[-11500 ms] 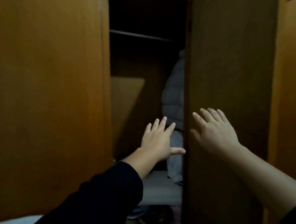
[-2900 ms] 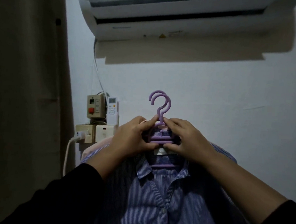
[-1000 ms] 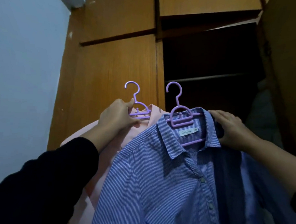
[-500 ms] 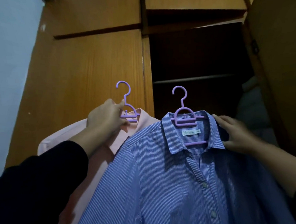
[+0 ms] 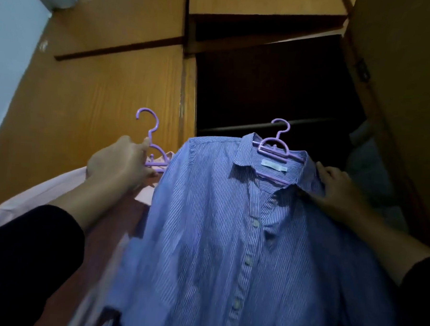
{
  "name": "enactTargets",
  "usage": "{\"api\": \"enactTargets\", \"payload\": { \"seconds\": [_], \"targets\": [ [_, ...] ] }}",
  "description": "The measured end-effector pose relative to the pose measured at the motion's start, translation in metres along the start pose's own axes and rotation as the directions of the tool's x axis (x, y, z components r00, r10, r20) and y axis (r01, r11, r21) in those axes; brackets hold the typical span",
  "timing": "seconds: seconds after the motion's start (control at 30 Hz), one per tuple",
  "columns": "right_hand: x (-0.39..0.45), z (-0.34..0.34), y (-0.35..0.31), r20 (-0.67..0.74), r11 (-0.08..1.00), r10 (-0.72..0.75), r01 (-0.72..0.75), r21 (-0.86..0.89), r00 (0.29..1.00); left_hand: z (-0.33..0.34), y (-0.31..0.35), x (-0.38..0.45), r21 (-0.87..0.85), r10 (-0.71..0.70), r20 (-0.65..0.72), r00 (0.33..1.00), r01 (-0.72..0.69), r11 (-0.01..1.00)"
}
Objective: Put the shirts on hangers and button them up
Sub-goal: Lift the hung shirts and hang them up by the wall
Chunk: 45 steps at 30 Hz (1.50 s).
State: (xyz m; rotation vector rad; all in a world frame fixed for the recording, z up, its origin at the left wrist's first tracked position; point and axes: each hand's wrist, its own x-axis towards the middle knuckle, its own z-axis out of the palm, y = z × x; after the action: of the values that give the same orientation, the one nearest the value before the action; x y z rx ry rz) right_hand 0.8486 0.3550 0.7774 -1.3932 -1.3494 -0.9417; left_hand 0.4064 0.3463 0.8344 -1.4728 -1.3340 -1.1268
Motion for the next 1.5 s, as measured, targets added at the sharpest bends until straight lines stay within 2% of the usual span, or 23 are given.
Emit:
{"api": "enactTargets", "payload": {
  "seconds": [0.2,0.6,0.7,0.83,0.93,0.97,1.2,1.33,1.5],
  "targets": [
    [0.021,0.024,0.018,-0.011,0.989,0.114,-0.115,-0.097,0.993,0.016,0.026,0.001,0.029,-0.027,0.008,1.000,0.027,0.999],
    [0.084,0.038,0.013,-0.075,0.960,0.018,-0.038,-0.277,0.997,0.031,0.059,0.010,0.041,-0.005,0.017,1.000,0.005,0.999],
    [0.094,0.045,0.006,-0.082,0.916,-0.011,-0.023,-0.400,0.997,0.036,0.065,0.016,0.060,0.030,0.000,1.000,-0.030,0.998],
    [0.104,0.052,0.000,-0.149,0.854,-0.136,0.039,-0.519,0.979,0.046,0.068,0.020,0.106,0.089,-0.024,0.996,-0.086,0.991],
    [0.114,0.058,0.006,-0.161,0.726,-0.222,0.052,-0.685,0.962,0.054,0.064,0.024,0.117,0.114,-0.034,0.993,-0.109,0.987],
    [0.118,0.061,0.009,-0.179,0.714,-0.235,0.045,-0.698,0.955,0.057,0.062,0.026,0.113,0.122,-0.045,0.992,-0.116,0.987],
    [0.149,0.091,0.017,-0.282,0.813,-0.276,0.067,-0.578,0.919,0.063,0.060,0.034,0.054,0.120,-0.059,0.991,-0.117,0.992],
    [0.169,0.095,0.013,-0.239,0.801,-0.201,0.019,-0.599,0.950,0.058,0.068,0.037,0.087,0.081,-0.022,0.996,-0.079,0.993],
    [0.193,0.101,0.013,-0.266,0.782,-0.195,-0.015,-0.624,0.944,0.059,0.080,0.045,0.091,0.077,-0.010,0.997,-0.075,0.993]
  ]
}}
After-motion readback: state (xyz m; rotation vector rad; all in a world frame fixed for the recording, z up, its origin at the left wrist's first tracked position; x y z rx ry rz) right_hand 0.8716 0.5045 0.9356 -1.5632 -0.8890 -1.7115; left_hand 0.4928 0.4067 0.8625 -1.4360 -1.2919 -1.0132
